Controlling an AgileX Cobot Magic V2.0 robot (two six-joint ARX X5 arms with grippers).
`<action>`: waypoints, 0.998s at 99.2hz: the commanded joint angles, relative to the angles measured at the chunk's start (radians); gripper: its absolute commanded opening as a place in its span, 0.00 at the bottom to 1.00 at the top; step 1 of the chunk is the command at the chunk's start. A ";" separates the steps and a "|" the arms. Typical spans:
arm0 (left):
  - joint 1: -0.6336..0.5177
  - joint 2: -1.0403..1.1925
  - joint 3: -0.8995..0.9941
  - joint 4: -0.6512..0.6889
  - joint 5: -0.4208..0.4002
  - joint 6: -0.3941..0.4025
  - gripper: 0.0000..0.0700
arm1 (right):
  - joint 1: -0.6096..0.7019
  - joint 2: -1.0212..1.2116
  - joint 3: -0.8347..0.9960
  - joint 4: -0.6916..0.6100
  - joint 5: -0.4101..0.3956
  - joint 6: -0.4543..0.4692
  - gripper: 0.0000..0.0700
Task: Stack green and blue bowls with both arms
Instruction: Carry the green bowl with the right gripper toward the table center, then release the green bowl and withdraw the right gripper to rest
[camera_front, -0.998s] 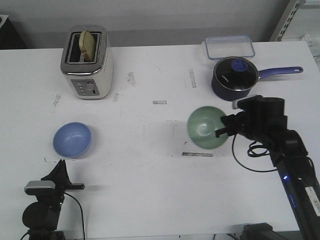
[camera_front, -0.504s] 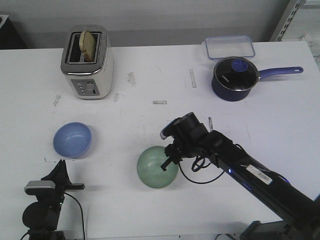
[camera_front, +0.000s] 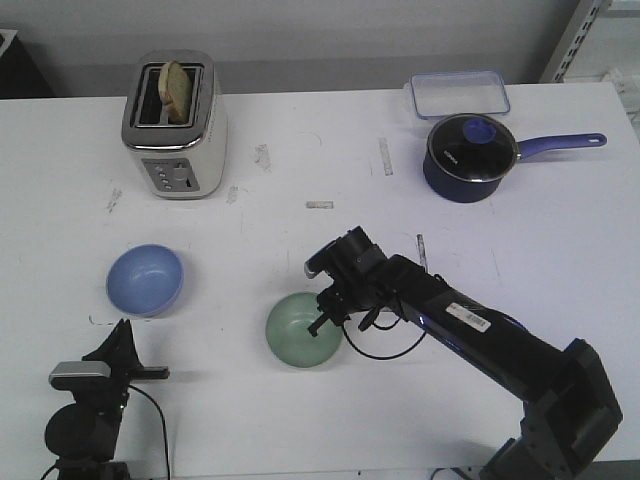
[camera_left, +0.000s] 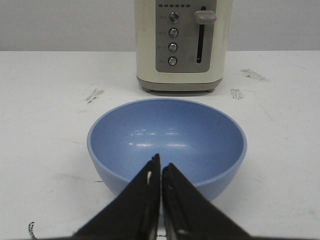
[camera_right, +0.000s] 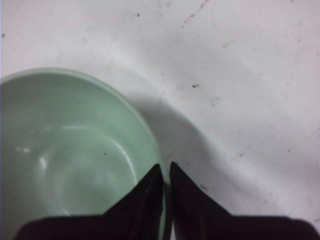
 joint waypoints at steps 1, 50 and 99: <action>0.001 -0.002 -0.022 0.010 0.001 -0.007 0.00 | 0.012 0.032 0.016 0.004 -0.001 0.010 0.03; 0.001 -0.002 -0.022 0.010 0.001 -0.007 0.00 | -0.003 -0.076 0.018 0.013 -0.024 0.009 0.71; 0.001 -0.002 -0.022 0.010 0.001 -0.013 0.00 | -0.297 -0.431 0.015 -0.011 0.130 -0.042 0.00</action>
